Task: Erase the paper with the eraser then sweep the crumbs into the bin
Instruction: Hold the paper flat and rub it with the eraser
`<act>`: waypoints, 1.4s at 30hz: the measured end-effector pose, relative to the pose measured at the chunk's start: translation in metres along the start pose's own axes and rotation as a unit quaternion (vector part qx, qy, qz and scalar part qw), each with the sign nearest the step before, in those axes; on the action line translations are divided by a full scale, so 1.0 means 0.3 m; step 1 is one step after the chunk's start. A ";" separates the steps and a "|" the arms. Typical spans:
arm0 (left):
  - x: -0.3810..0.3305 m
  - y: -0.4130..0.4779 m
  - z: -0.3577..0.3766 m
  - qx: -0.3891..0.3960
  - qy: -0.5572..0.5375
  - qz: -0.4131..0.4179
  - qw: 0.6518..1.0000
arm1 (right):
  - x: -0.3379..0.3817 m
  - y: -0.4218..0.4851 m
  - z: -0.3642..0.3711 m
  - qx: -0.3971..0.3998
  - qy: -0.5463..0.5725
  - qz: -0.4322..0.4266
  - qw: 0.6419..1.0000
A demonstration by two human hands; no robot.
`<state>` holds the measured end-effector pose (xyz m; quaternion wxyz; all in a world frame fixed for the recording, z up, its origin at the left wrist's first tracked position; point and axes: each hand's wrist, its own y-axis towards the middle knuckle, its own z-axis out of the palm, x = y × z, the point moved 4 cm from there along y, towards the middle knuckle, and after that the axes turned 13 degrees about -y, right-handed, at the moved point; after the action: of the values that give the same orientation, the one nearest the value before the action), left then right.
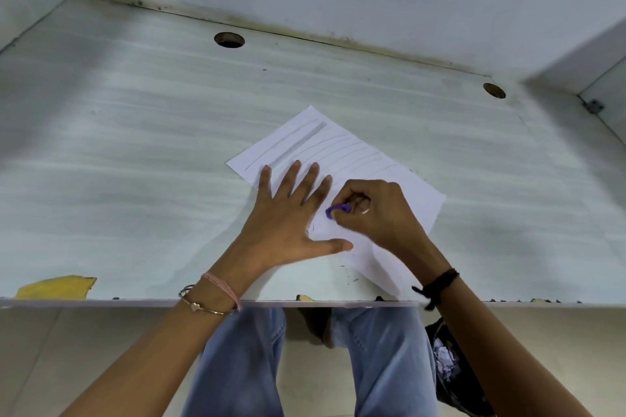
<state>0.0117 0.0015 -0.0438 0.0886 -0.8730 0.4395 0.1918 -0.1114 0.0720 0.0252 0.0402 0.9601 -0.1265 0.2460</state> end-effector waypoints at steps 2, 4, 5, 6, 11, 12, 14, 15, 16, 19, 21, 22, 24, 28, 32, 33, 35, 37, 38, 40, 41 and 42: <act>-0.002 -0.002 -0.003 0.002 -0.011 -0.006 1.000 | -0.036 0.031 -0.026 -0.046 0.017 0.033 0.998; -0.002 -0.002 -0.003 0.002 -0.007 -0.005 1.000 | -0.023 0.033 -0.024 -0.069 0.009 0.031 0.997; -0.002 -0.001 -0.001 0.002 -0.002 -0.002 1.000 | -0.005 0.022 -0.010 -0.060 -0.004 0.016 0.998; -0.001 -0.001 0.001 0.002 0.003 0.001 1.000 | 0.013 0.005 0.006 -0.040 -0.013 -0.002 0.999; -0.001 -0.002 -0.003 0.004 -0.005 -0.005 1.000 | -0.051 0.031 -0.029 -0.050 0.011 0.044 0.998; -0.003 -0.004 -0.005 0.002 -0.007 -0.005 1.000 | -0.067 0.041 -0.040 -0.070 0.011 0.057 0.996; -0.006 -0.006 -0.007 0.001 -0.008 -0.005 1.000 | -0.076 0.039 -0.032 -0.077 0.005 0.058 0.995; -0.006 -0.007 -0.008 0.001 -0.010 -0.007 1.000 | -0.083 0.032 -0.023 -0.072 0.012 0.057 0.996; -0.006 -0.009 -0.007 0.002 -0.010 -0.009 1.000 | -0.097 0.021 -0.015 -0.071 0.035 0.066 0.995; -0.011 -0.017 -0.016 -0.015 -0.002 -0.012 1.000 | -0.157 -0.002 -0.018 -0.099 0.155 0.129 0.974; -0.014 -0.016 -0.038 -0.049 0.010 -0.014 0.999 | -0.172 -0.009 -0.016 -0.106 0.186 0.143 0.966; -0.018 -0.012 -0.049 -0.068 0.017 -0.011 0.997 | -0.170 -0.012 -0.012 -0.103 0.176 0.138 0.969; -0.025 0.002 -0.064 -0.109 0.024 0.009 0.994 | -0.156 -0.017 -0.007 -0.092 0.140 0.114 0.979; -0.042 0.064 -0.050 -0.114 -0.009 0.023 0.993 | -0.135 -0.020 -0.007 -0.069 0.092 0.077 0.990; -0.050 0.095 -0.008 -0.036 -0.029 0.000 0.999 | -0.120 -0.018 -0.015 -0.067 0.047 0.043 0.996; -0.048 0.096 -0.003 -0.028 -0.019 0.000 0.999 | -0.122 -0.014 -0.019 -0.064 0.047 0.046 0.996; -0.042 0.094 0.007 -0.019 -0.005 0.002 1.000 | -0.127 0.001 -0.031 -0.067 0.069 0.059 0.994; -0.038 0.098 0.015 -0.020 -0.001 0.002 1.000 | -0.122 0.014 -0.034 -0.085 0.087 0.064 0.991; -0.038 0.101 0.018 -0.021 0.002 0.001 1.000 | -0.114 0.015 -0.029 -0.091 0.086 0.060 0.990; -0.038 0.107 0.020 -0.016 0.012 0.003 1.000 | -0.091 0.006 -0.007 -0.086 0.068 0.039 0.993; -0.039 0.107 0.019 -0.011 0.019 0.007 1.000 | -0.080 0.000 0.004 -0.076 0.053 0.026 0.995; -0.040 0.106 0.018 -0.007 0.022 0.012 1.000 | -0.074 -0.001 0.006 -0.066 0.040 0.015 0.997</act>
<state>-0.0216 -0.0069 -0.0434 0.0706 -0.8725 0.4502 0.1764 -0.1294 0.0769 0.0129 0.1044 0.9427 -0.1550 0.2762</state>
